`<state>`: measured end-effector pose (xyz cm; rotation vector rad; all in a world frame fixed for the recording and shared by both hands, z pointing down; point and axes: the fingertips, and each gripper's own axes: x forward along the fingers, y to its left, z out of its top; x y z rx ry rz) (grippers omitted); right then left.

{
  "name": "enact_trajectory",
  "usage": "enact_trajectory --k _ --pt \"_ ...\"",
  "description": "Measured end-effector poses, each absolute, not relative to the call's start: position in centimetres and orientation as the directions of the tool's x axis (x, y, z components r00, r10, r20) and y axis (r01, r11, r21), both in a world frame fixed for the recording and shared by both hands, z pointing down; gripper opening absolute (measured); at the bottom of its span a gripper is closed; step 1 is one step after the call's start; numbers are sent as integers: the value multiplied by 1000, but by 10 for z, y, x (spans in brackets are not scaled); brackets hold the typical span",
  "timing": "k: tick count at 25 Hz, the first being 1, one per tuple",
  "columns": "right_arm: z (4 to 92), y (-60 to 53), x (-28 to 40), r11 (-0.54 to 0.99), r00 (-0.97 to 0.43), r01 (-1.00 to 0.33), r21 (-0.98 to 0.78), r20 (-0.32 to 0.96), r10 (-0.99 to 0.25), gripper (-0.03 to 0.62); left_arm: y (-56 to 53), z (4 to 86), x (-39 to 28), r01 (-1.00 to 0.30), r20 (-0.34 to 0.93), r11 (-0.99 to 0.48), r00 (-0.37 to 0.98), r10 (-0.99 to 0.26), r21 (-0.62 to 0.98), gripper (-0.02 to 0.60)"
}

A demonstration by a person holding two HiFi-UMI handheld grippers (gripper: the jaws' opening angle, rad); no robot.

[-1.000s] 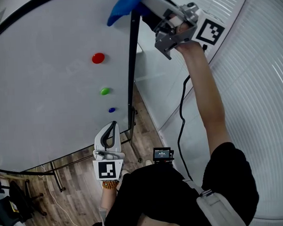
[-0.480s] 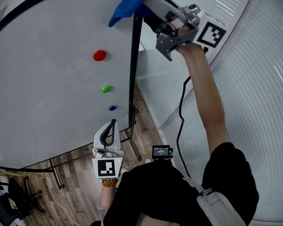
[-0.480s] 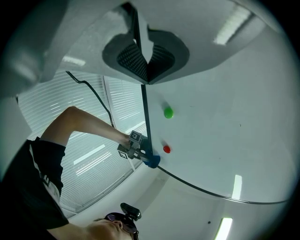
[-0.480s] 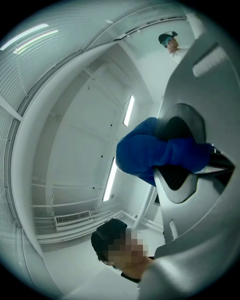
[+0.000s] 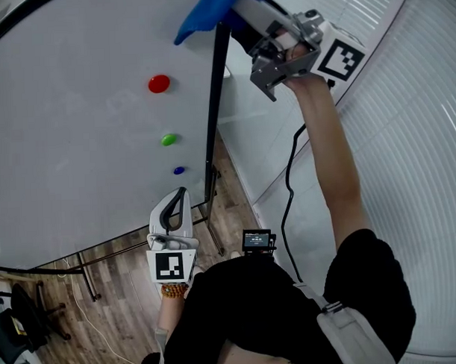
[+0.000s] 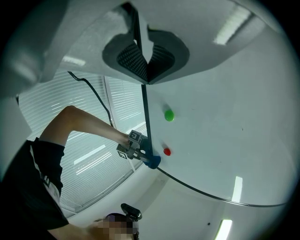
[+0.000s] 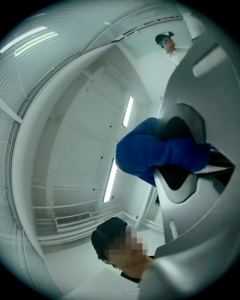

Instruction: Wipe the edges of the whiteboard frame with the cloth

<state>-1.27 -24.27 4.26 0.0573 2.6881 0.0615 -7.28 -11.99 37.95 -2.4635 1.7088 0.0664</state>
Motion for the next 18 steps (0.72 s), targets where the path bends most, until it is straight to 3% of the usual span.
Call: enact_trajectory --k 18 --pt "61 -240 -13 999 -899 48 9 -436 47 135 -125 375 -67 -929 -109 -360 368 -924 -85 0"
